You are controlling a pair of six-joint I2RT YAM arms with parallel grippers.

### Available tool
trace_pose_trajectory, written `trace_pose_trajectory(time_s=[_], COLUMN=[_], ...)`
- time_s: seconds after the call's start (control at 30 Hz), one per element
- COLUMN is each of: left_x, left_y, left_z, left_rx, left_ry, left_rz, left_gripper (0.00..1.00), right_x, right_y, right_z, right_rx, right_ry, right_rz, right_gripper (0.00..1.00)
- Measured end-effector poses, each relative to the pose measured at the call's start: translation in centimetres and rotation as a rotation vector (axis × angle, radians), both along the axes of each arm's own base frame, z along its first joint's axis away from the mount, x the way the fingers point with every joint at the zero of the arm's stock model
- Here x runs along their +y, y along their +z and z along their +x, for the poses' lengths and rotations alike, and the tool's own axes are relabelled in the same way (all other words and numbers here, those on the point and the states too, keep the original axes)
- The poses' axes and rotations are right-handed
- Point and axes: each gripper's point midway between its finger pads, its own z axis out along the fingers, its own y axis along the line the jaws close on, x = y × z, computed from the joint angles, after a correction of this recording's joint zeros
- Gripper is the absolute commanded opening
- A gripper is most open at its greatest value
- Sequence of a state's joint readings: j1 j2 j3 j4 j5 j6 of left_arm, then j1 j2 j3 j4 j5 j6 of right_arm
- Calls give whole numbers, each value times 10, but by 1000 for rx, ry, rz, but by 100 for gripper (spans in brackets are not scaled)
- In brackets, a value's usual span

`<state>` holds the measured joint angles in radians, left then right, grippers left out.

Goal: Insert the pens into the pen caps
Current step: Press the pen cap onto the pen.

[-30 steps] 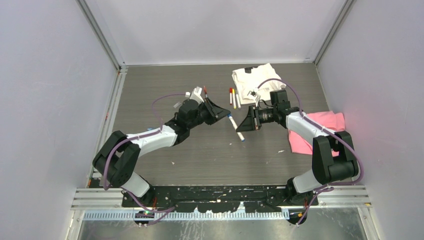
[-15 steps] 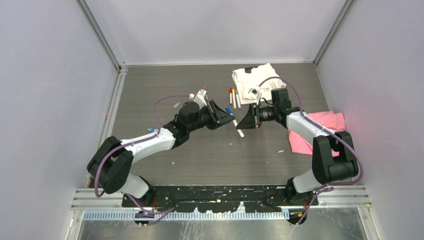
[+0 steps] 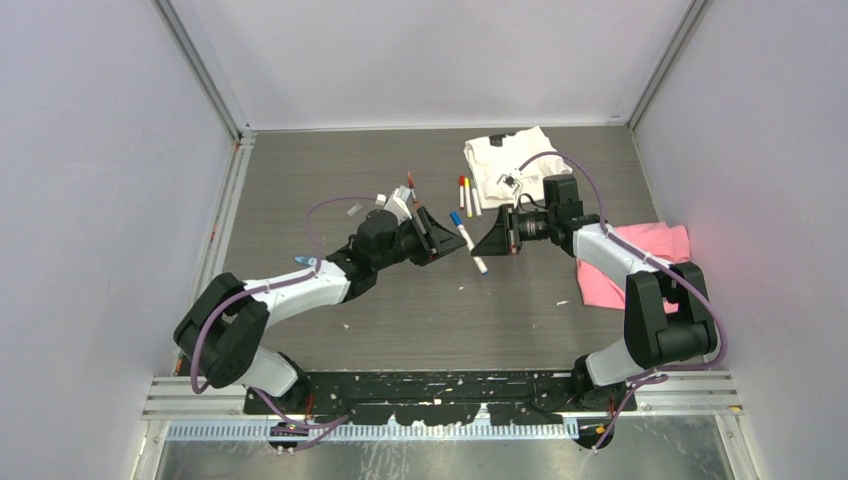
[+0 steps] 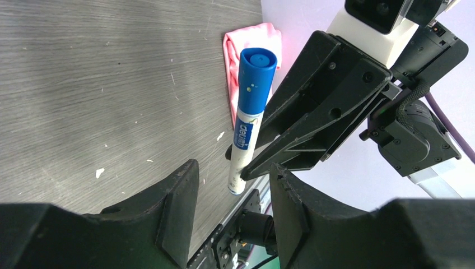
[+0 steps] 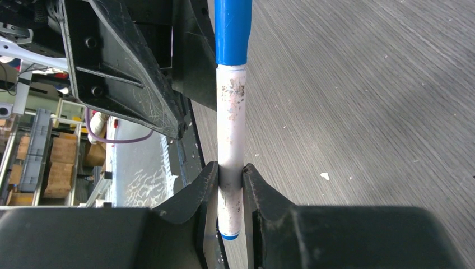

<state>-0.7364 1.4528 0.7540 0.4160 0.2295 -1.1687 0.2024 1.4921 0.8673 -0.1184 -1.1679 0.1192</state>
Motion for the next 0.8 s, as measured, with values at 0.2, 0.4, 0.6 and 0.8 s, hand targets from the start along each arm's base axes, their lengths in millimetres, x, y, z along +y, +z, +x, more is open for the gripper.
trace_pose_trajectory(time_s=[0.2, 0.4, 0.6, 0.8], left_x=[-7, -14, -27, -30], left_y=[-1, -5, -1, -5], left_z=[8, 15, 23, 24], left_rx=[-12, 3, 10, 16], left_ry=[1, 6, -8, -18], left_rz=[-14, -34, -70, -72], left_gripper=[49, 35, 14, 1], right_x=[1, 1, 1, -1], right_y=[1, 2, 0, 0], right_z=[-2, -3, -3, 0], right_rx=[6, 6, 16, 22], right_ry=[6, 11, 6, -10], right_rz=[12, 20, 20, 17], right_gripper=[1, 1, 1, 3])
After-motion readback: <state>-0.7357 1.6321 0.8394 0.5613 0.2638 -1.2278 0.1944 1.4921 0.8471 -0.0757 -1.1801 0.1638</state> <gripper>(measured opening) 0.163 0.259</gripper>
